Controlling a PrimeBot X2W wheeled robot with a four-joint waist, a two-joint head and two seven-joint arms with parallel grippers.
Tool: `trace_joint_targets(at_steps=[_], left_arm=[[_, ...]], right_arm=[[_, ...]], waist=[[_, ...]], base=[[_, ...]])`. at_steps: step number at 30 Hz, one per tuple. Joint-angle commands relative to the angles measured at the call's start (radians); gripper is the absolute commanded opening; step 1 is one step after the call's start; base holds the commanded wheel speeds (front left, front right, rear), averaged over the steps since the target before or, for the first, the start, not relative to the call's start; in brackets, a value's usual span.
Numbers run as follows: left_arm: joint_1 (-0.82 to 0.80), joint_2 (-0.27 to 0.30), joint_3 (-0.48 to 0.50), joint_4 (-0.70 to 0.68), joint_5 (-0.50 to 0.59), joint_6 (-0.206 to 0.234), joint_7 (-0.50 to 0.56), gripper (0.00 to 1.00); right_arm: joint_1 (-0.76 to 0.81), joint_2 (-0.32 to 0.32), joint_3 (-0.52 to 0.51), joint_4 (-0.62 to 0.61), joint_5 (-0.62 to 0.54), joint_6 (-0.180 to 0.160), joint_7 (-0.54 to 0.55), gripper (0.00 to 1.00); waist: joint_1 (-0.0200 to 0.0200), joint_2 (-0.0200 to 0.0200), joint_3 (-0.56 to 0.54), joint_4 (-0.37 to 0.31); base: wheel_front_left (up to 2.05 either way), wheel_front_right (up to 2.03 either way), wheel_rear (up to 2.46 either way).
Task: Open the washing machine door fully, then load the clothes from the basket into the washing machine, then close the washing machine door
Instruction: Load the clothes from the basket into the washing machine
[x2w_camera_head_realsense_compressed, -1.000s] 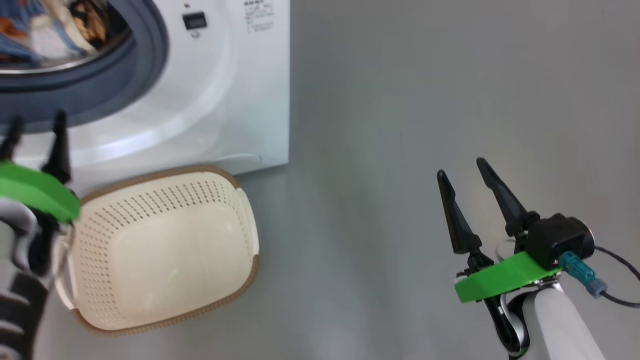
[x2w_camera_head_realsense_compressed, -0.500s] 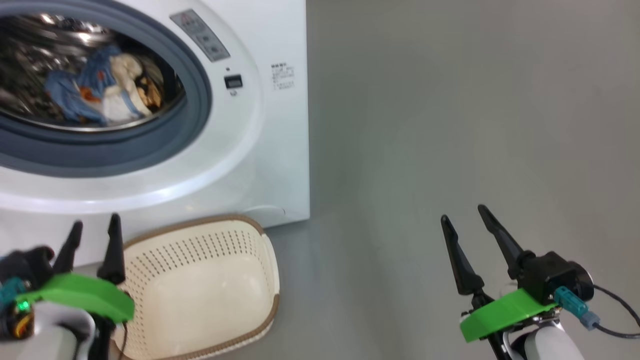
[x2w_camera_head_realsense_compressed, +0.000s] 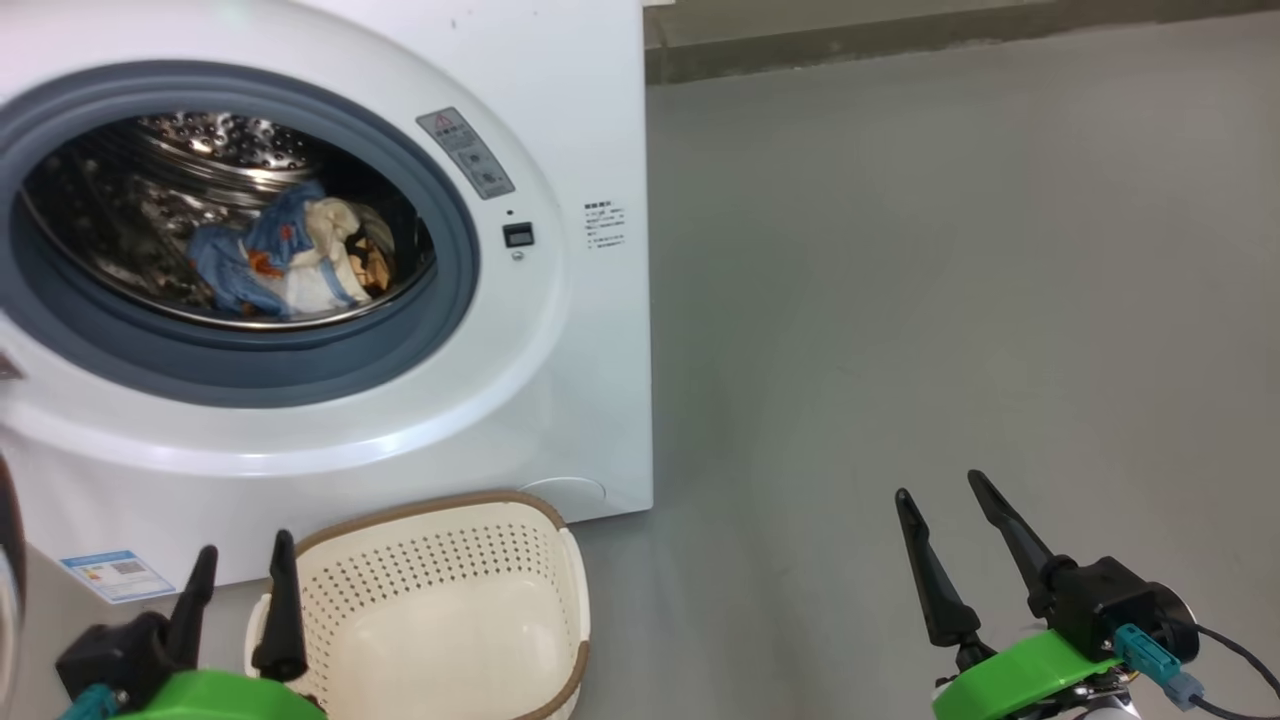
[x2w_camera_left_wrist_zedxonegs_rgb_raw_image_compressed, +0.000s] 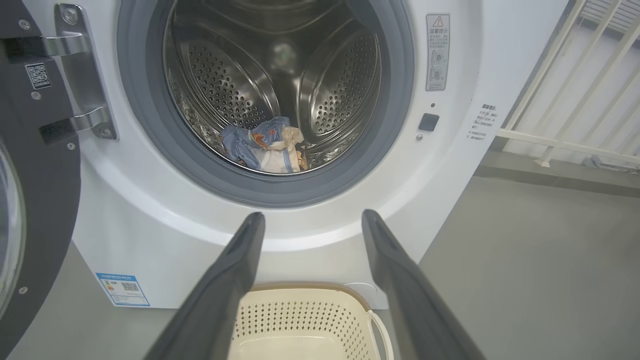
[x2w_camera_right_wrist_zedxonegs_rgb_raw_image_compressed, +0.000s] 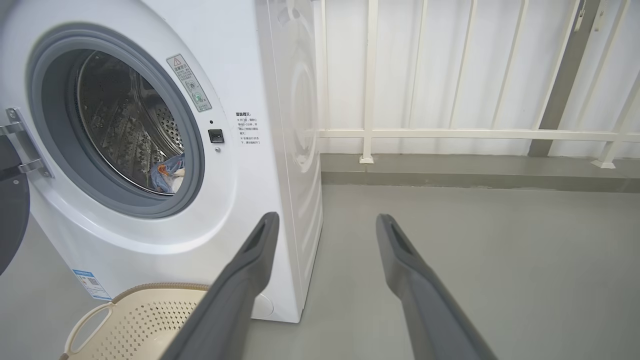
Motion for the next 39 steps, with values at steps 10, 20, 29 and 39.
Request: trace_joint_targets(at_steps=[10, 20, 29, 39], left_arm=[[0.065, -0.081, 0.088, -0.077, 0.112, -0.029, -0.006, 1.00], [0.062, -0.133, 0.149, -0.062, 0.174, -0.078, -0.006, 1.00], [0.060, -0.161, 0.198, -0.056, 0.211, -0.112, -0.006, 1.00], [0.055, -0.173, 0.223, -0.048, 0.227, -0.132, -0.006, 1.00]], right_arm=[[0.010, 0.001, 0.003, -0.041, 0.002, 0.003, -0.005, 1.00], [0.007, 0.001, 0.009, -0.045, 0.015, 0.003, -0.005, 1.00], [0.007, 0.001, 0.010, -0.043, 0.019, 0.003, -0.005, 1.00], [0.007, 0.001, 0.010, -0.044, 0.013, 0.003, -0.005, 1.00]], waist=[[0.0000, 0.0000, -0.019, 0.041], [0.0000, 0.0000, -0.020, 0.057], [0.0000, 0.0000, -0.021, 0.055], [0.0000, 0.0000, -0.018, 0.055]], base=[[0.00, 0.00, 0.00], [0.00, 0.00, 0.00], [0.00, 0.00, 0.00], [0.00, 0.00, 0.00]])
